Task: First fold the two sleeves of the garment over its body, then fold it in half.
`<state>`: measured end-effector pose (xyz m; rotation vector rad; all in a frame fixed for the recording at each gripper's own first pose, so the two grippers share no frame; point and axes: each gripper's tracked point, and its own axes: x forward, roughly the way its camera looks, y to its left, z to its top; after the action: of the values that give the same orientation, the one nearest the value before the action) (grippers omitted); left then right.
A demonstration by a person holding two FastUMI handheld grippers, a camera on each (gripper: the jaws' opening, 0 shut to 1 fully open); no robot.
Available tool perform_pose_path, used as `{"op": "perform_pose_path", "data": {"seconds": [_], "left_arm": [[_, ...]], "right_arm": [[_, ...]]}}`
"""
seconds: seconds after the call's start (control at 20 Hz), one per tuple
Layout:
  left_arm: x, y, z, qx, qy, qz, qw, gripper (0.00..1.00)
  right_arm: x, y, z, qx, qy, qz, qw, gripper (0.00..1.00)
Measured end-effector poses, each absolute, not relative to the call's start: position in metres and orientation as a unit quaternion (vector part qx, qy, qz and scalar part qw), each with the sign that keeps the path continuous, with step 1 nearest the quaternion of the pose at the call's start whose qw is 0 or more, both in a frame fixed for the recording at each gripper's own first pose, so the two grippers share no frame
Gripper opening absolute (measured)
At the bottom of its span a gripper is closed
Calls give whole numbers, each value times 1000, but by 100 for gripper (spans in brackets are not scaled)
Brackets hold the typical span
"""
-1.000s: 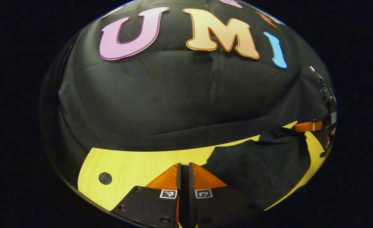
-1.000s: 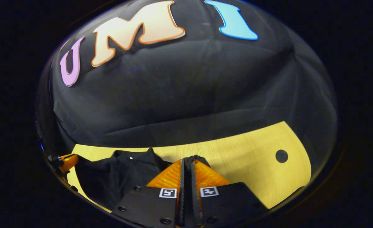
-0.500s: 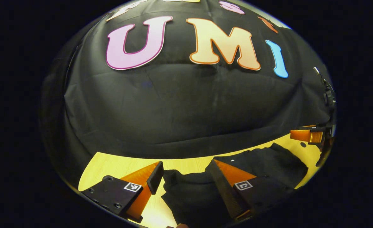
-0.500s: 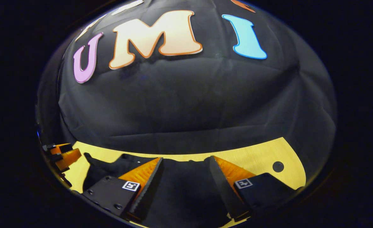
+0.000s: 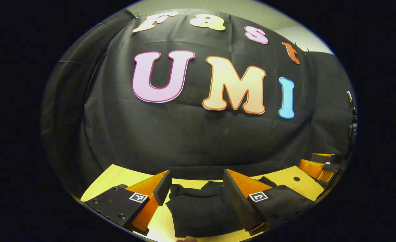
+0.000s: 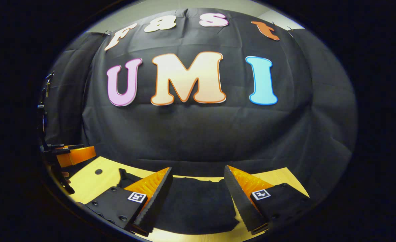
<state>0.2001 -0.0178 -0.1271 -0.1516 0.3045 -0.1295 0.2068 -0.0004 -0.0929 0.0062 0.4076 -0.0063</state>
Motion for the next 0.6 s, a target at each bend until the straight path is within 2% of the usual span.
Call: {"op": "perform_pose_path", "data": {"seconds": [0.2, 0.35, 0.4, 0.45, 0.6], "left_arm": [[154, -24, -83, -69, 135, -81, 985, 93], [121, -27, -45, -77, 110, -87, 987, 92], [111, -25, -37, -76, 108, -88, 987, 93], [100, -24, -29, -72, 104, -90, 988, 92], [68, -17, -14, -77, 104, -84, 988, 93]], "right_arm": [[164, -8, -39, 31, 153, -15, 988, 98], [133, -10, -7, 18, 121, -15, 992, 94], [120, -10, -2, 12, 118, -17, 993, 97], [109, -8, 3, 12, 119, -17, 993, 94], [78, 0, 17, 47, 127, -17, 991, 96]]}}
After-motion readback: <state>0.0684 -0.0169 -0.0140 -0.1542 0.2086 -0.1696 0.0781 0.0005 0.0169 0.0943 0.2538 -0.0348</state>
